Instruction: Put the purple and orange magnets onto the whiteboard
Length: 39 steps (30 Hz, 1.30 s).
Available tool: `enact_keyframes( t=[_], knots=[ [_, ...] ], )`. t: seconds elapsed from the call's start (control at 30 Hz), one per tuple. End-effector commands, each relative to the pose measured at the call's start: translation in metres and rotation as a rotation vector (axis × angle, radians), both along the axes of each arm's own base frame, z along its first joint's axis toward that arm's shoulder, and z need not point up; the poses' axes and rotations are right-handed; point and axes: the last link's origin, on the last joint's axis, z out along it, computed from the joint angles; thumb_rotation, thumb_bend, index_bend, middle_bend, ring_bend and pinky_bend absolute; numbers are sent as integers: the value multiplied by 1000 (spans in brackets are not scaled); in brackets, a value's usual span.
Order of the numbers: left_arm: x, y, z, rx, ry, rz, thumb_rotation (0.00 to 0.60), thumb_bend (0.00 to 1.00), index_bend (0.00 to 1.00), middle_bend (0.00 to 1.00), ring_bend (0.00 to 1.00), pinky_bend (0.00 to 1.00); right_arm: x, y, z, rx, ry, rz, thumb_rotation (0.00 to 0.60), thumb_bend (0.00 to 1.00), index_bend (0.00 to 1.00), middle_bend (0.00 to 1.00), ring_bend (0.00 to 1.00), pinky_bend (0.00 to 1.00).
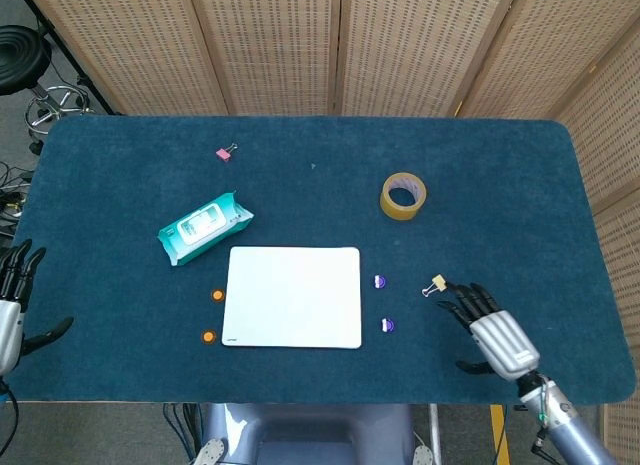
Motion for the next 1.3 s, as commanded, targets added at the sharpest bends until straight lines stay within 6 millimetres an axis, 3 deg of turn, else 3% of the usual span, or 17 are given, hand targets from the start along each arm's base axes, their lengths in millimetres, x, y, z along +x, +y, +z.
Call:
enact_keyframes(
  t=[0.03,0.33,0.67,1.3],
  knots=[
    [0,1,1,2,-2,3,600,0,0,0,0,74,26,-17,-36,91,9,32,600,150,224,0,0,0],
    [-1,1,3,5,-12,7,600,0,0,0,0,74,51,-39,-75,121,44,47,600,269,294,0,0,0],
    [-1,0,5,9,-16,6,600,0,0,0,0,74,64,-53,-98,137,89,41,600,270,293,0,0,0],
    [-1,-1,7,15,-28,8,600,0,0,0,0,74,57,-60,-103,135,132,-4,600,295,362,0,0,0]
  ],
)
